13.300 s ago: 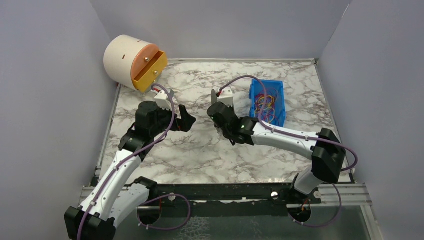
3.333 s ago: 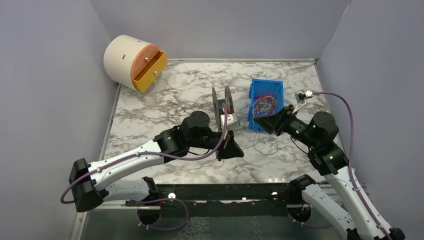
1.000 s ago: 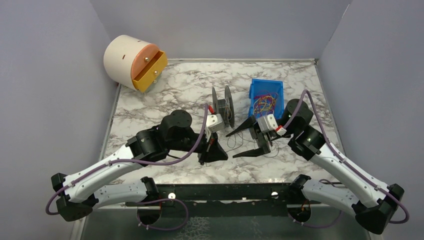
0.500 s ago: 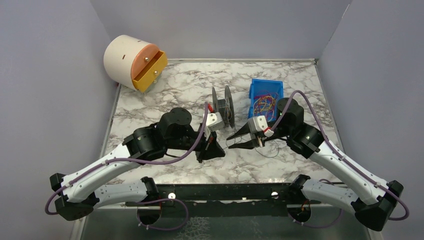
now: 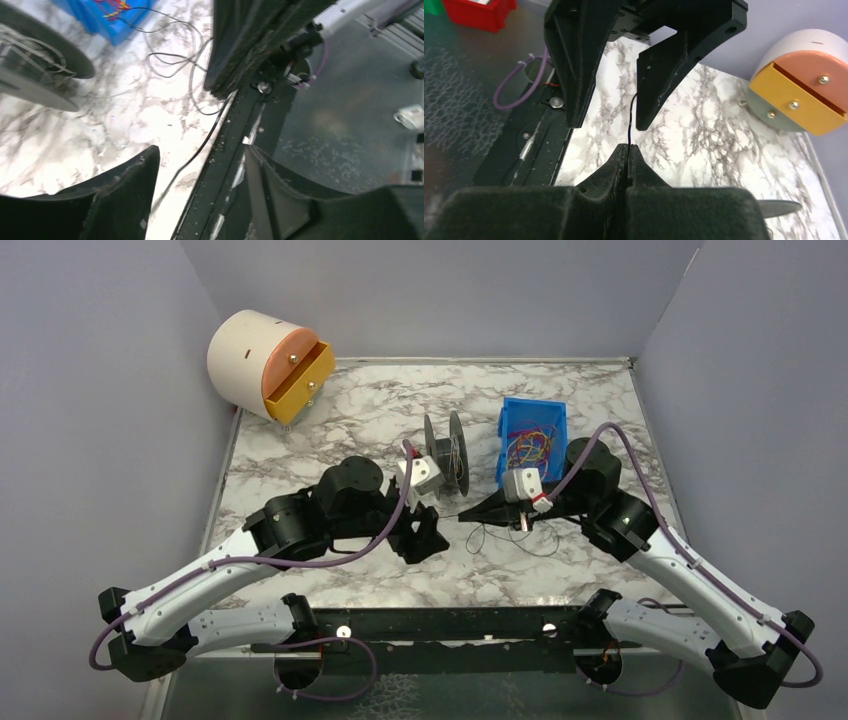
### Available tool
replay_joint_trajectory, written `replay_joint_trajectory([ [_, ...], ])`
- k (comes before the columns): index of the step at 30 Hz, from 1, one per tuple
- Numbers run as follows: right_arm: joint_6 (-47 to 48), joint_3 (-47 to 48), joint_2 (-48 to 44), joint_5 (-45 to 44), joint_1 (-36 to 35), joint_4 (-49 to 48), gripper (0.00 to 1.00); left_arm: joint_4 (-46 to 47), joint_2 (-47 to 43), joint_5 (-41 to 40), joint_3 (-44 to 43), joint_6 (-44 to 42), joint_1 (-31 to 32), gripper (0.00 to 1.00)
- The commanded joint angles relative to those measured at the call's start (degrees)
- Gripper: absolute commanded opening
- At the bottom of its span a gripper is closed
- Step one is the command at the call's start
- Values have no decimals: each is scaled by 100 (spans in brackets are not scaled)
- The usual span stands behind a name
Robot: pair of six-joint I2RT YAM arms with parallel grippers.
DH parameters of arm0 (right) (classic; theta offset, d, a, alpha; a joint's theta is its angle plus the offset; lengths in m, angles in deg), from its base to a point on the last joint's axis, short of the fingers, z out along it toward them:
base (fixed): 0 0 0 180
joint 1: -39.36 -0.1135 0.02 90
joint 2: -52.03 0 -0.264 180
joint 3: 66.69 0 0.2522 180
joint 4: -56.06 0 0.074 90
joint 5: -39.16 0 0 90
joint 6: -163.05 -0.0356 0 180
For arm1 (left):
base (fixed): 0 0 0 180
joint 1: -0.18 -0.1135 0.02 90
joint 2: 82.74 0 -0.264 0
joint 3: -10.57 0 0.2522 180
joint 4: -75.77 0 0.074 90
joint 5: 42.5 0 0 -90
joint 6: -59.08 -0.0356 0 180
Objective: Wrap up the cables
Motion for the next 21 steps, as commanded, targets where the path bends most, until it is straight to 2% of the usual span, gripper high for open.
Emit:
replay_joint_trajectory([
  [1, -206, 25, -169, -963, -37, 87, 1, -13, -140, -1218, -184, 127, 35, 69],
  [6, -416, 409, -54, -2390, -37, 848, 1, 37, -40, -2288, -320, 252, 35, 76],
  [12, -1191, 646, 33, -4691, -37, 1339, 1, 153, 180, -3372, -368, 342, 27, 85],
  [16, -1521, 787, 216, -5534, -37, 1758, 1, 397, 478, -4050, -252, 299, -38, 90],
  [18, -1679, 788, 304, -5915, -37, 1893, 1, 493, 668, -3975, -237, 348, -319, 90],
  [21, -1887, 759, 399, -6097, -37, 1965, 1, 850, 898, -2978, -142, 445, -1088, 88],
])
